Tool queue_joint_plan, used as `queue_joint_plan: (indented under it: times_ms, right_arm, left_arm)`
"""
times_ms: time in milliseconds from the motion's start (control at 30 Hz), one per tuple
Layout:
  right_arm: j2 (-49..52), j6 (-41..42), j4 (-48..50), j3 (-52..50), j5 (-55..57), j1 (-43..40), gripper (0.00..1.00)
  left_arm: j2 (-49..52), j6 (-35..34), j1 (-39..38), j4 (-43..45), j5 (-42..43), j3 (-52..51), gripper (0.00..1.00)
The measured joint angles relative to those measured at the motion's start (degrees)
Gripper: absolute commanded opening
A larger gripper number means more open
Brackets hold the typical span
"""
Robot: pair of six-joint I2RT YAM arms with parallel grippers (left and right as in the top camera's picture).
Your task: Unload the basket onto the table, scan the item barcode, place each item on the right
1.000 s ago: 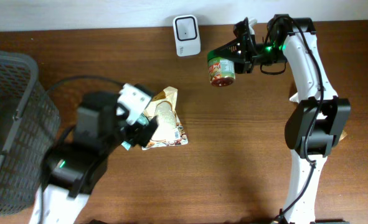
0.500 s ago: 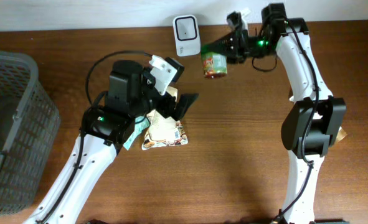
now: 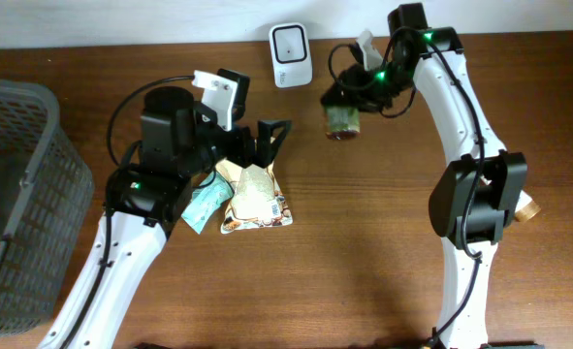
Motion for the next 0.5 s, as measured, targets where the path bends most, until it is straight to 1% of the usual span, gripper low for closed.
queue_joint_plan:
  times_ms: [33,100,200,267,300,400,500]
  right_arm:
    - [0.00,1.66,-1.18,0.00,7.39,0.76,0.04]
    - [-0.02,3.52,-3.30,0.00,17.44,3.08,0.04]
    - [-0.04,6.62,-6.36,0.00,36.39,10.69,0.04]
    - [-0.04,8.02,-7.76,0.00,44.09,13.86,0.04]
    - [-0.04,8.96,-8.07,0.00,49.64,16.17,0.04]
    - [-0.04,10.14,-8.02,-0.13,57.00,18.27,0.04]
    - [-0.04,11.13,-7.61,-1.46,60.15,18.29,0.04]
  left_arm:
    - [-0.09,-0.11,0.37,-0.68,0.00,0.00,0.99]
    - [-0.09,-0.09,0.46,-1.60,0.02,0.00,0.99]
    - [-0.09,-0.11,0.46,-3.39,0.02,0.00,0.99]
    - [-0.11,-0.11,0.46,-4.00,0.02,0.00,0.99]
    - [-0.24,-0.11,0.46,-4.35,0.00,0.00,0.99]
    - [-3.61,-0.02,1.16,-7.02,-1.90,0.00,0.99]
    - [-13.70,1.01,7.91,-16.02,-6.88,0.00,0.99]
